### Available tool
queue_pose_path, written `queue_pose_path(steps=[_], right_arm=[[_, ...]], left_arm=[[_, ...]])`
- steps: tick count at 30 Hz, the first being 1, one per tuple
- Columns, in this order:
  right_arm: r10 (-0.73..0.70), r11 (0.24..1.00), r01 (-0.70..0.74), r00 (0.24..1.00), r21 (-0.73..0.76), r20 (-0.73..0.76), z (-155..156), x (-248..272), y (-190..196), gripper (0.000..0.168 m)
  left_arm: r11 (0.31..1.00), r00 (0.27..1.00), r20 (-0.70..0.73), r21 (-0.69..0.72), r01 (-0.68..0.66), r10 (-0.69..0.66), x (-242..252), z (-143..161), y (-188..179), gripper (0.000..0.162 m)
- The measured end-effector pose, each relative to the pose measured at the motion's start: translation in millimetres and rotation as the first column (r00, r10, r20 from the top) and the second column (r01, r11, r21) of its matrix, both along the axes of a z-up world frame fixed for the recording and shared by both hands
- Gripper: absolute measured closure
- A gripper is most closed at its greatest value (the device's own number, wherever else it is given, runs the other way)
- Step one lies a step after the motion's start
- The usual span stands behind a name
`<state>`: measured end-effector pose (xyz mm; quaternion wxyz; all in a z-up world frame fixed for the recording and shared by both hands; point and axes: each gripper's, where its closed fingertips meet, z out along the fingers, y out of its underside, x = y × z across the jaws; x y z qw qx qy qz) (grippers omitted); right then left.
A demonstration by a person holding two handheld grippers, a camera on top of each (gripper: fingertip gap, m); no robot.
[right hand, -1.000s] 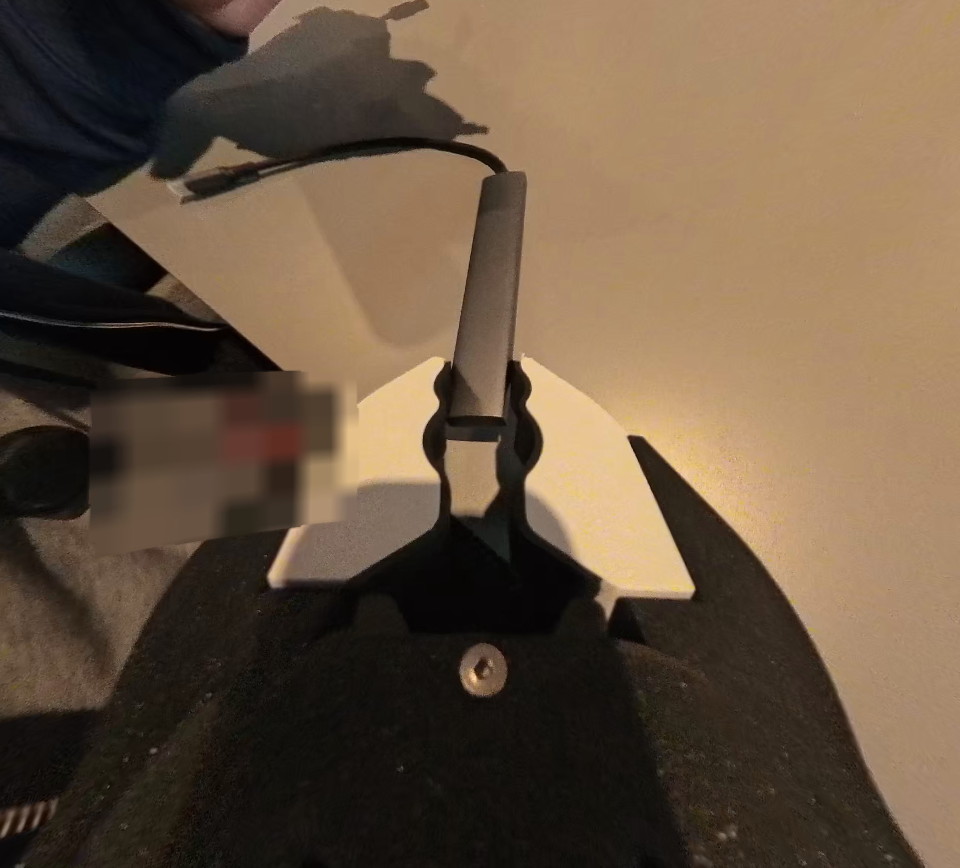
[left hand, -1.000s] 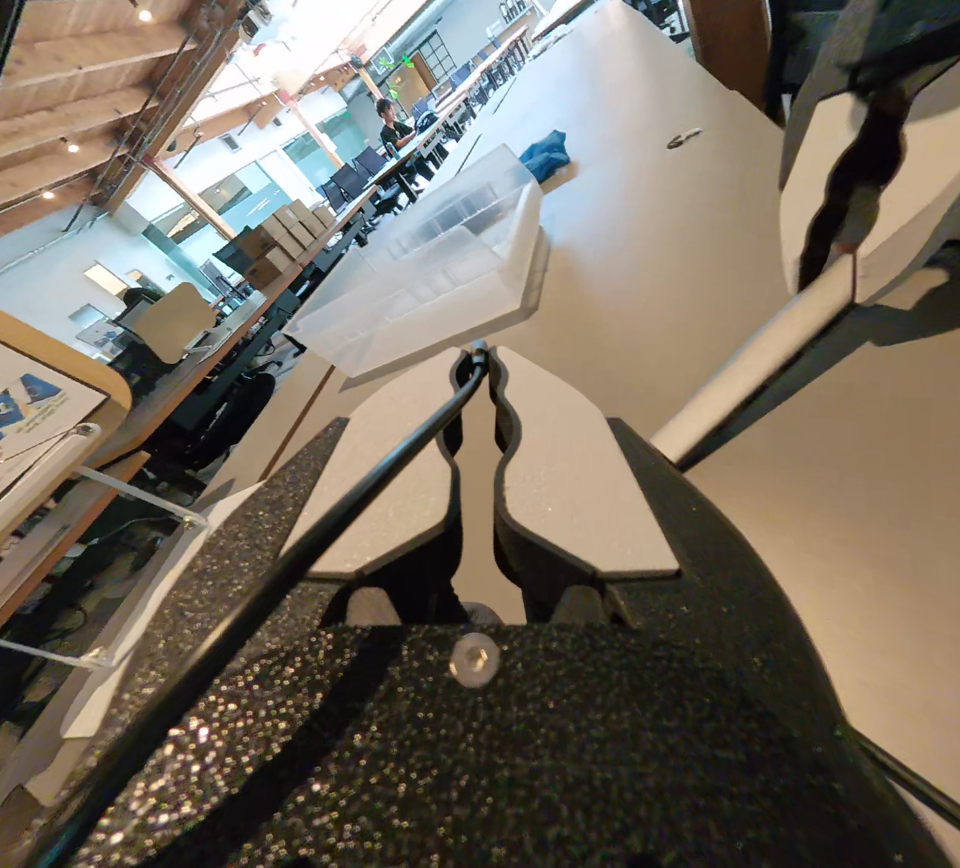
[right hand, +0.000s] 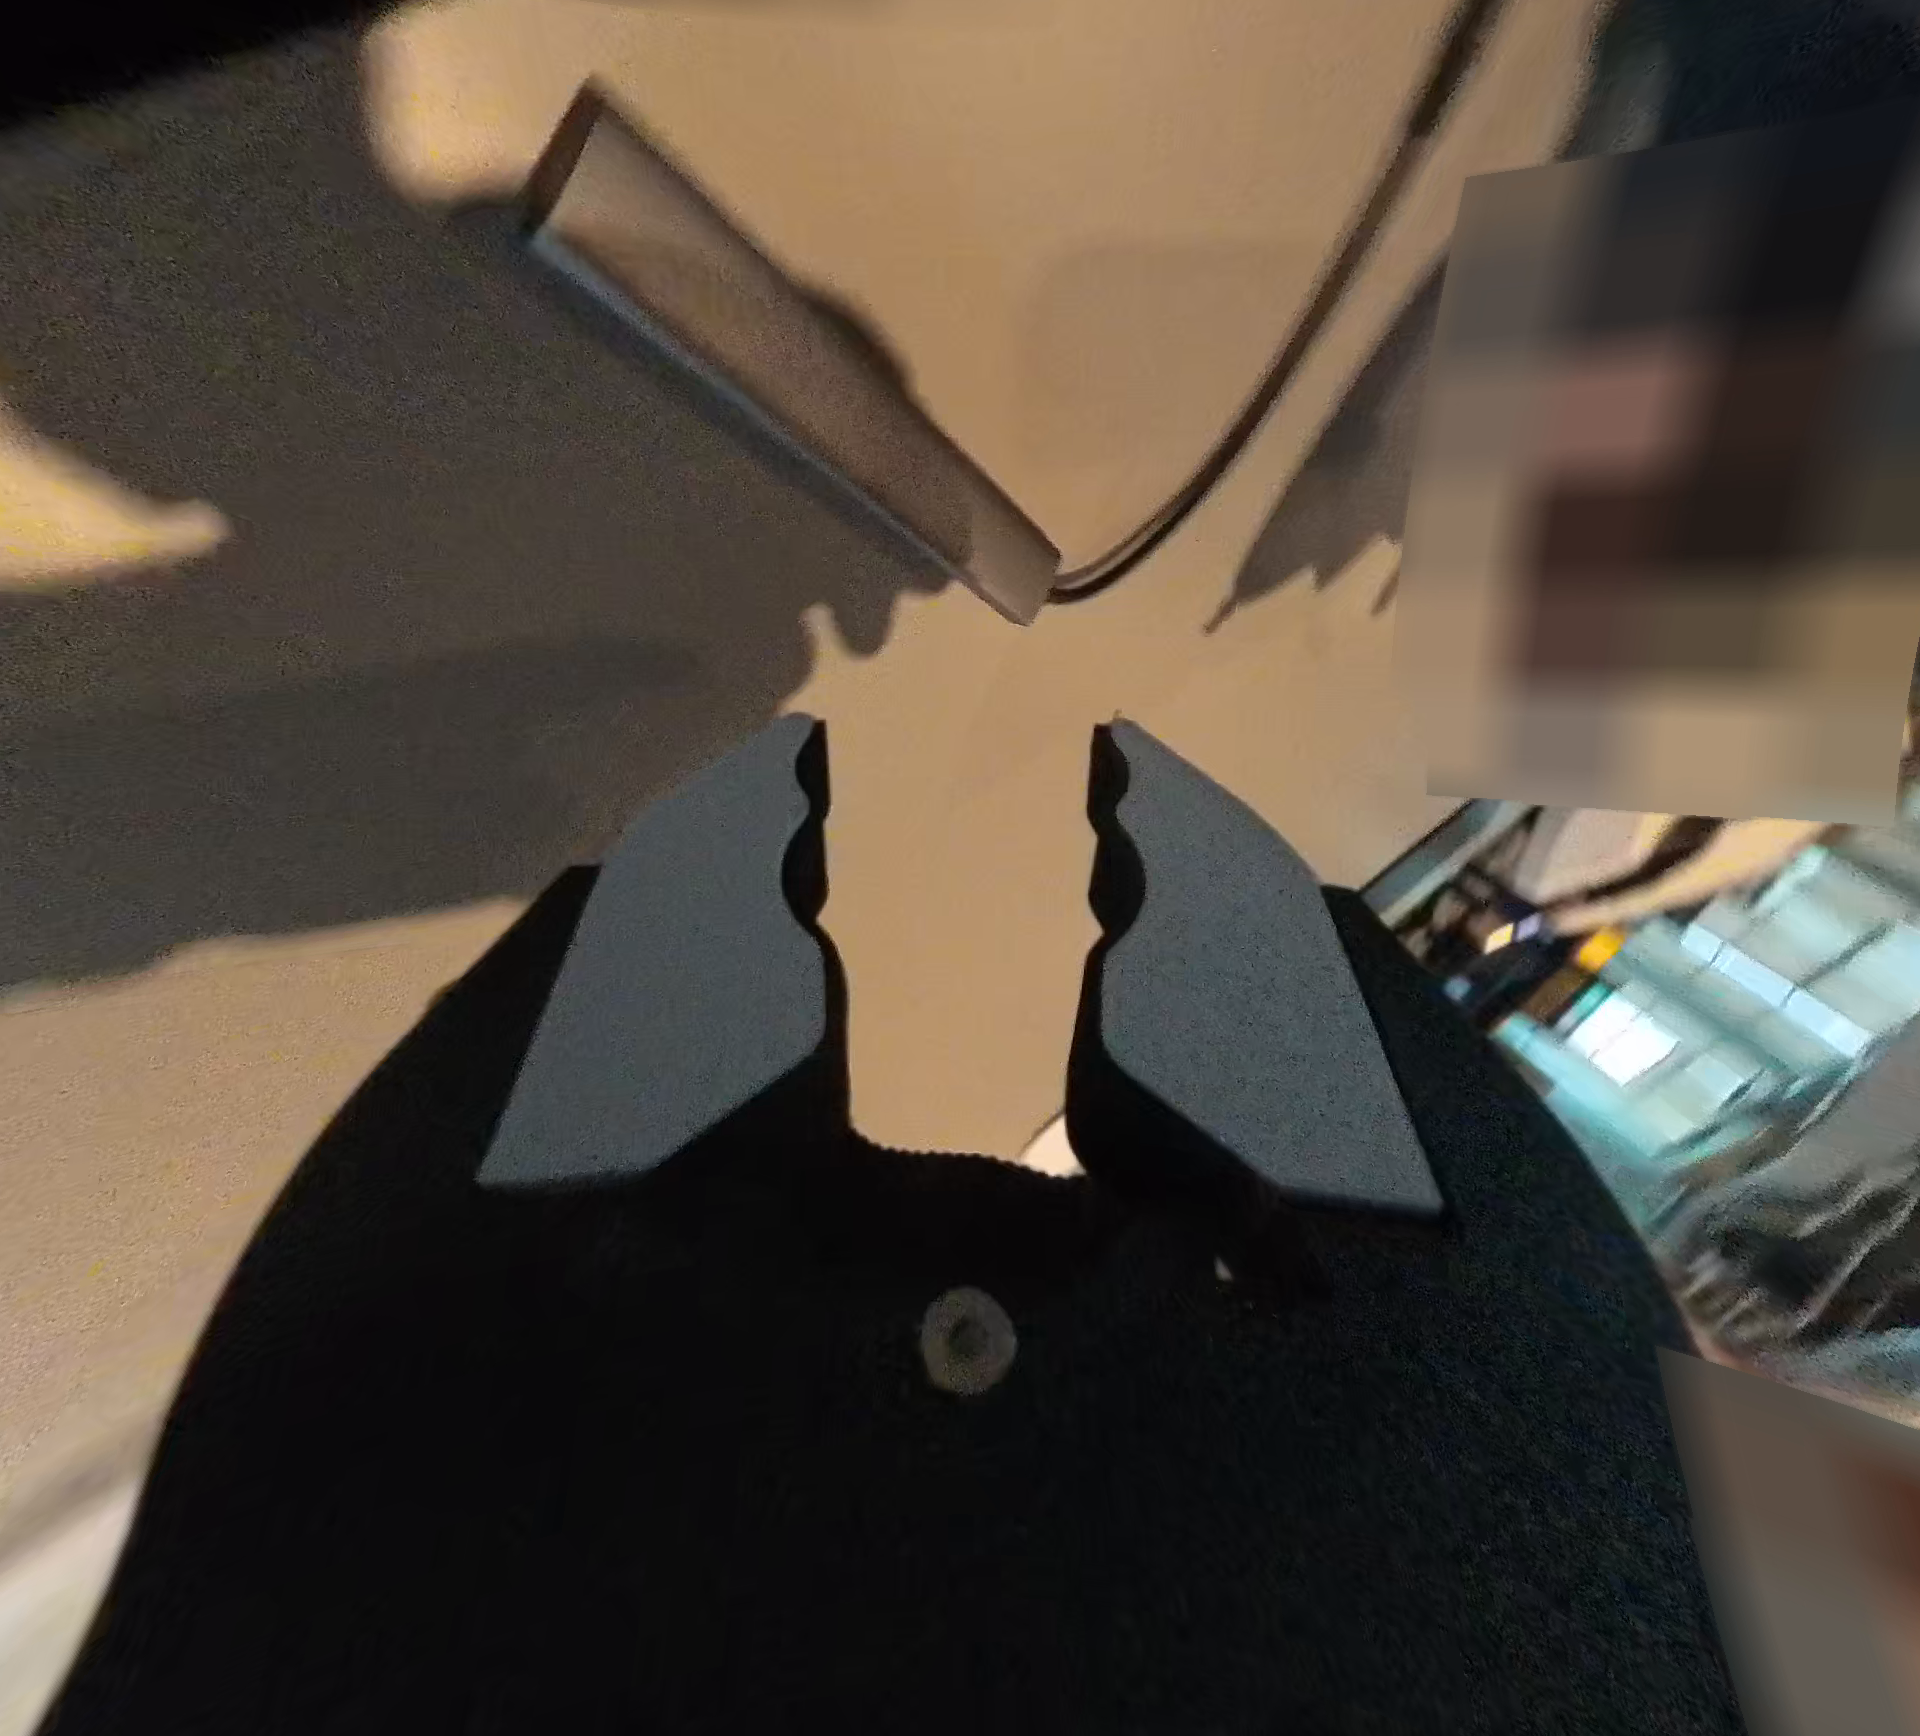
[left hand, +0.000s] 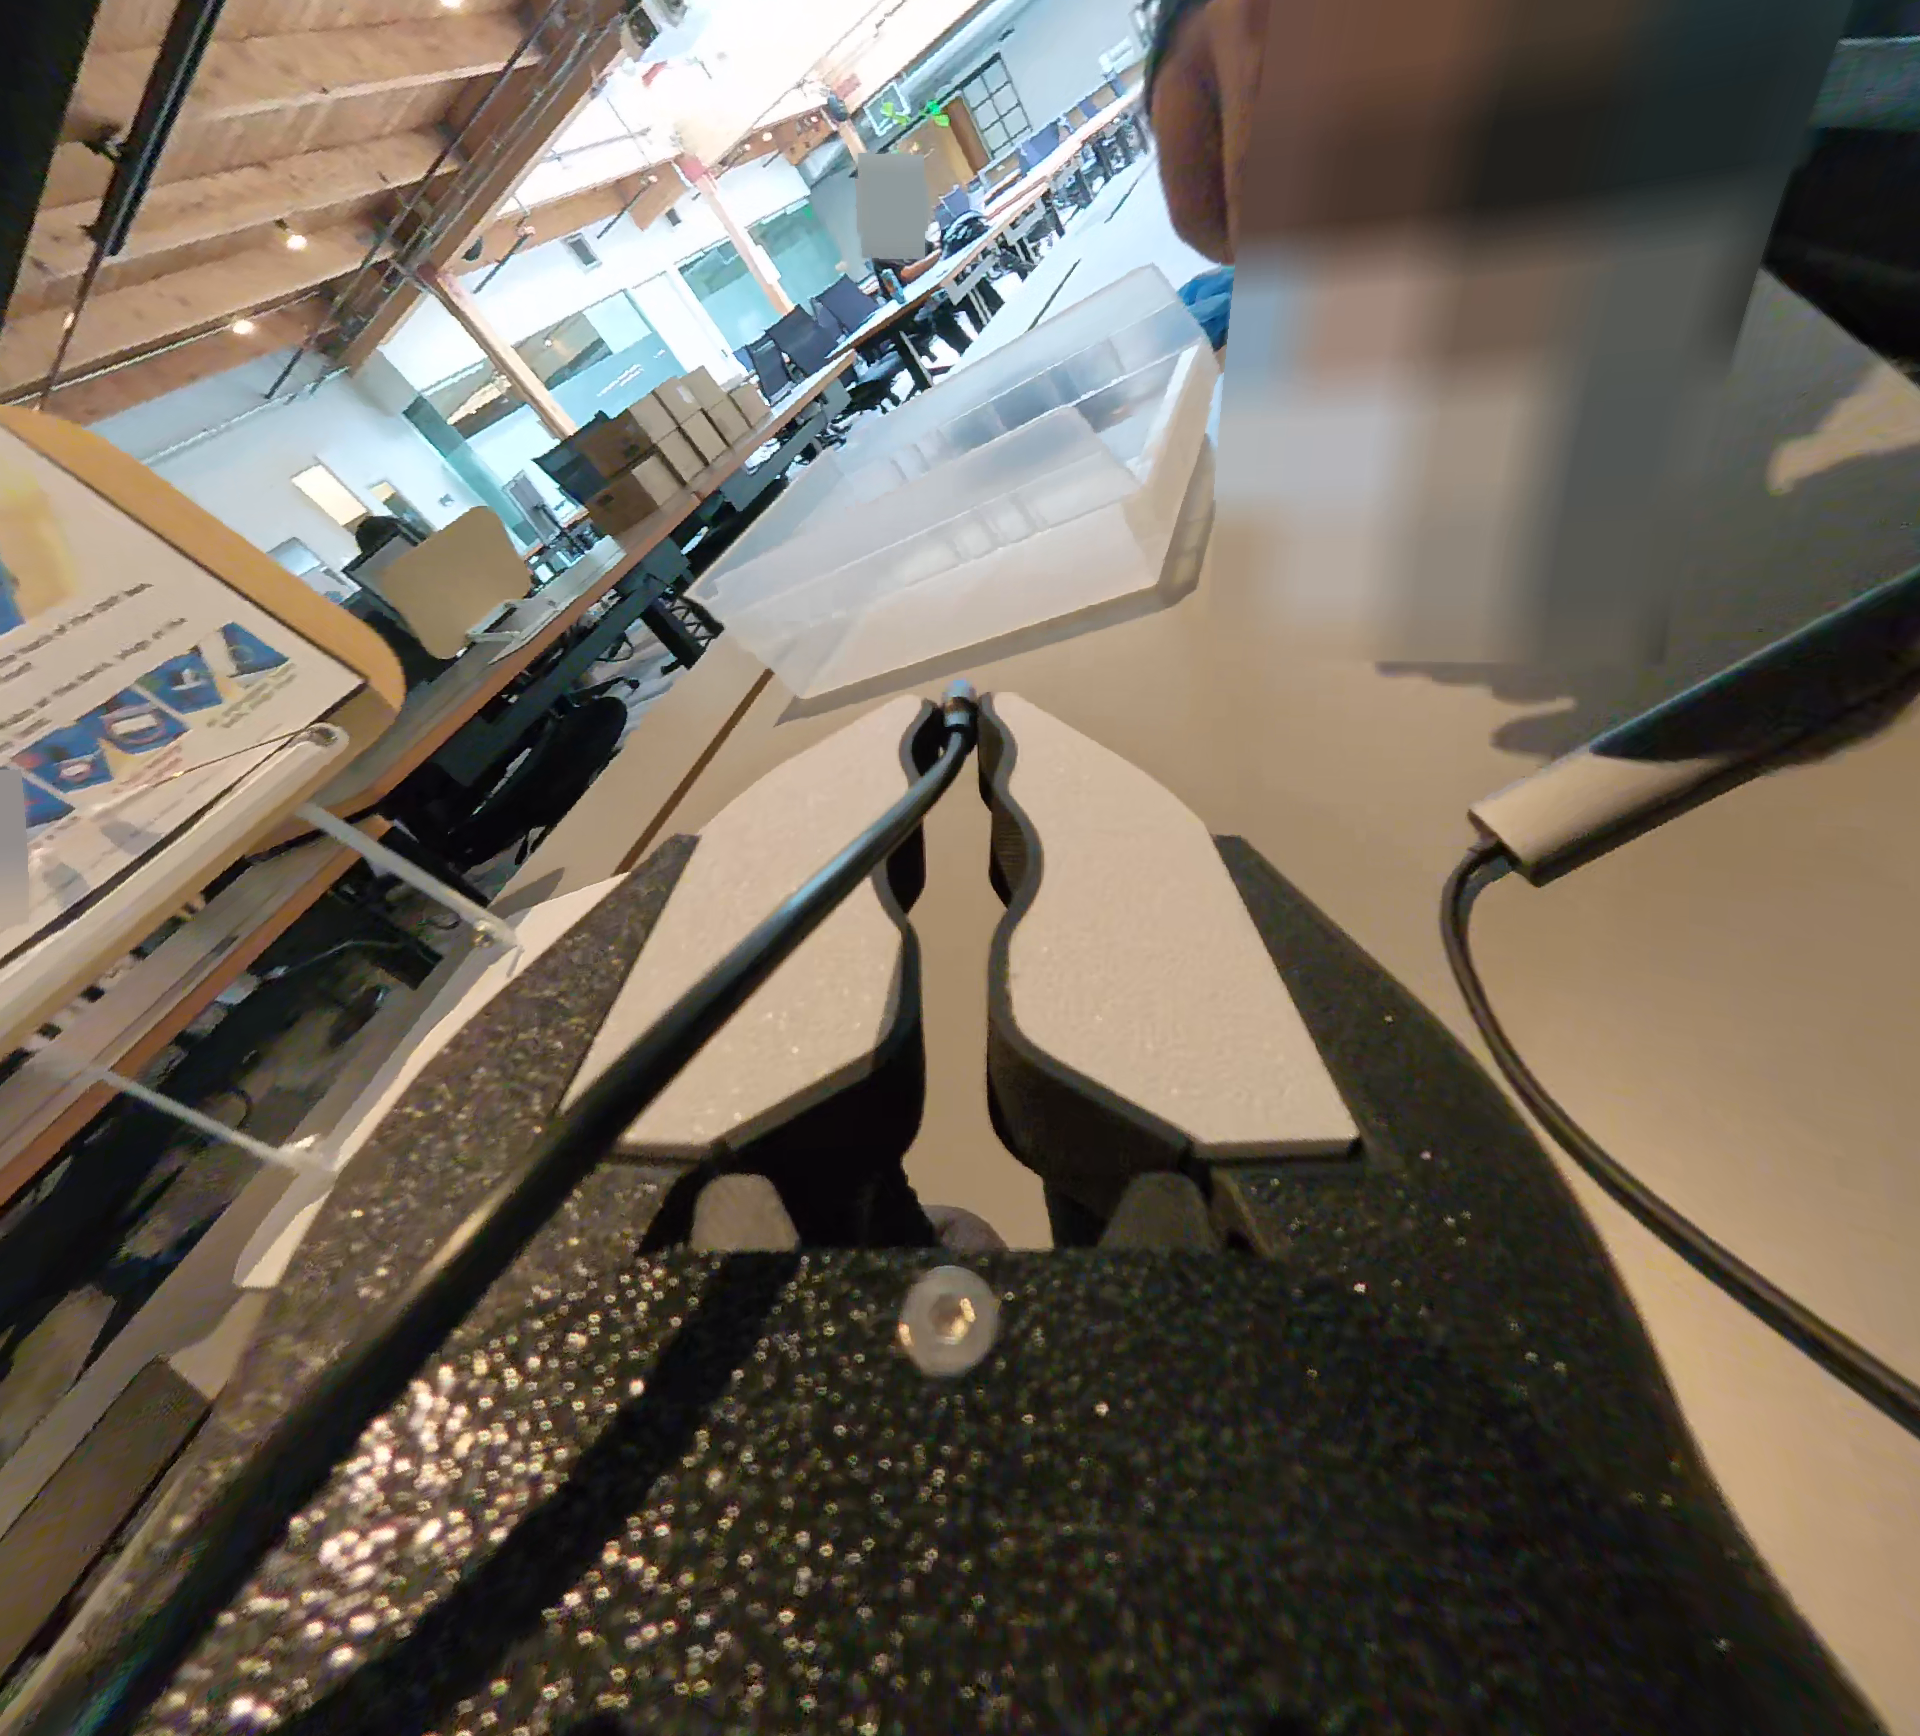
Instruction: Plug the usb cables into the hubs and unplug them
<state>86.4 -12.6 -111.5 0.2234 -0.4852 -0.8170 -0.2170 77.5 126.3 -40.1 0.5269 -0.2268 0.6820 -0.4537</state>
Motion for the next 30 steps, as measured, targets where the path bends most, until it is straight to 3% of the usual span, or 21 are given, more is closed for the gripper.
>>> queue_pose_path(steps=[4, 10, 20, 25, 30], right_arm=[[0.229, 0.969, -0.201, 0.948, -0.145, 0.219, -16, 1, 3, 0.120], [0.400, 0.894, -0.313, 0.880, -0.321, 0.255, -28, -16, -1, 0.120], [0.459, 0.839, -0.322, 0.851, -0.438, 0.254, -51, -23, -3, 0.121], [0.443, 0.834, -0.299, 0.864, -0.464, 0.240, -53, -24, -8, 0.142], [0.404, 0.858, -0.277, 0.884, -0.432, 0.235, -52, -22, -8, 0.145]], left_arm=[[1.000, 1.000, 0.009, -0.019, -0.021, 0.021, 0, 3, 9, 0.156], [0.999, 0.999, 0.017, -0.015, -0.029, 0.030, 0, 6, 12, 0.156], [0.998, 0.998, 0.053, -0.057, -0.039, 0.042, -6, 20, 19, 0.156], [0.997, 0.998, 0.056, -0.063, -0.039, 0.043, -6, 21, 19, 0.156], [0.997, 0.998, 0.055, -0.064, -0.037, 0.041, -6, 22, 19, 0.156]])
